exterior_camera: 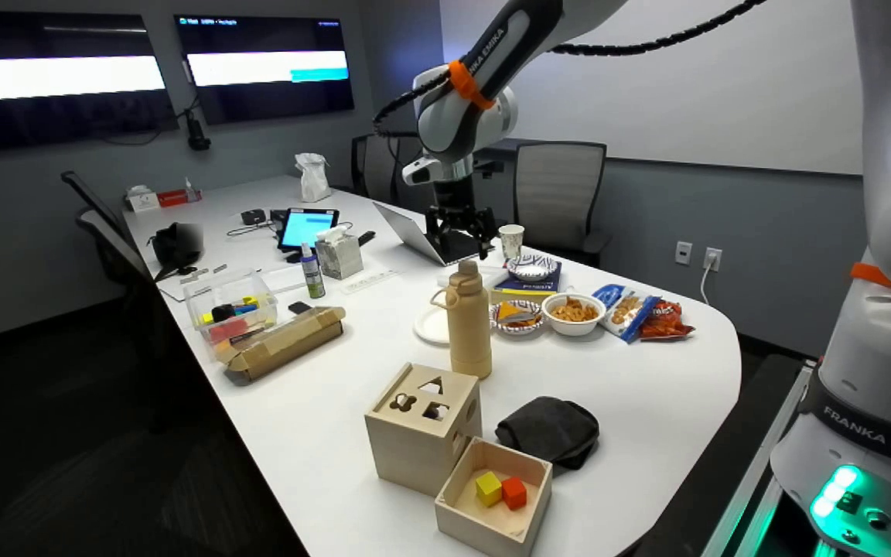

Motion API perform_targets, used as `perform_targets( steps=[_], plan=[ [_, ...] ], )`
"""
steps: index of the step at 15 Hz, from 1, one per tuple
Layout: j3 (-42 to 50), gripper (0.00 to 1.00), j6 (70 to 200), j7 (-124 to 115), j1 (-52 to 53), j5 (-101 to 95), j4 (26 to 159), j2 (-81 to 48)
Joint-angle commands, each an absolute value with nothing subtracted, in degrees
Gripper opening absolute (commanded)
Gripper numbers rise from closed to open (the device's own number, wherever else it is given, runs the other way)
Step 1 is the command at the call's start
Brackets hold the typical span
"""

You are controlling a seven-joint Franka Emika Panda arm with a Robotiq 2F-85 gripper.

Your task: Turn the brown bottle to the left

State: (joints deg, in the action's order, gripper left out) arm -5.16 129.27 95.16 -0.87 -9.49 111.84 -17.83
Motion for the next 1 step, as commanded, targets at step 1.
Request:
perform_targets(
  steps=[1],
  plan=[
    [-5.05, 1.0, 130.4, 94.28, -1.29, -8.01, 114.18, -14.91]
  ],
)
